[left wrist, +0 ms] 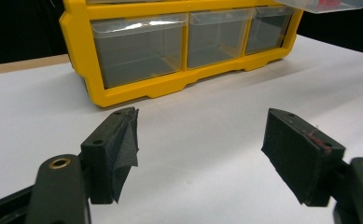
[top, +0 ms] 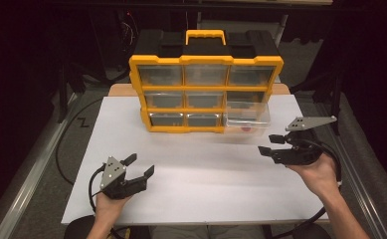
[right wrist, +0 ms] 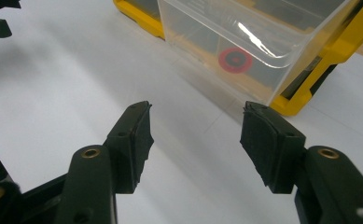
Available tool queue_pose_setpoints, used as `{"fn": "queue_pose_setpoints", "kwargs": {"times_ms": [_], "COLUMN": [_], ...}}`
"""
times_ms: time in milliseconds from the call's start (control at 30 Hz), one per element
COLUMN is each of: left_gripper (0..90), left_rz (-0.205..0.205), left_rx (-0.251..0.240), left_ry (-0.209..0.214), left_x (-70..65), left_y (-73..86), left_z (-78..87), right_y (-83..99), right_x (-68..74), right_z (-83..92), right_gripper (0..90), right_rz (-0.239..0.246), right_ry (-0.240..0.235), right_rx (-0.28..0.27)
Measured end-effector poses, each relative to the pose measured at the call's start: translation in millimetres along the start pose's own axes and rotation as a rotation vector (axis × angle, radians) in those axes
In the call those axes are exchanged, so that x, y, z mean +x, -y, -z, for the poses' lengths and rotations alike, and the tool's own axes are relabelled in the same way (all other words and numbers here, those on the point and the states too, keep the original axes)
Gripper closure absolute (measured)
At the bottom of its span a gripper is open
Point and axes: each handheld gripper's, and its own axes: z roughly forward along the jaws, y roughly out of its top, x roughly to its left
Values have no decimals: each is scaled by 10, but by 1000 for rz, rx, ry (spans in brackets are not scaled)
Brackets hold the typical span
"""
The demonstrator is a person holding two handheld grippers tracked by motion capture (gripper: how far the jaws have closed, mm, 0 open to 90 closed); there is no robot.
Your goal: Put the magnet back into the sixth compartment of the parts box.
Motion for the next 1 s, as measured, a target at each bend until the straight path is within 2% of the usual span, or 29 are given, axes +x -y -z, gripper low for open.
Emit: {"fn": "queue_pose_setpoints", "kwargs": {"times_ms": [467,1000], "left_gripper": [268,267], "left_rz": [2,-6], "left_rx": [-3,-1], "left_ry": [-1,1], "left_x": [0,-7], "left_y": [0,0], "left_z": [-2,-2], "right_y": [108,247], "right_x": [32,44], "right_z": [-120,-205], "right_gripper": [447,434], "right_rz": [-15,-14], "right_ry": [-28,-27], "right_rx": [-19,-33]}}
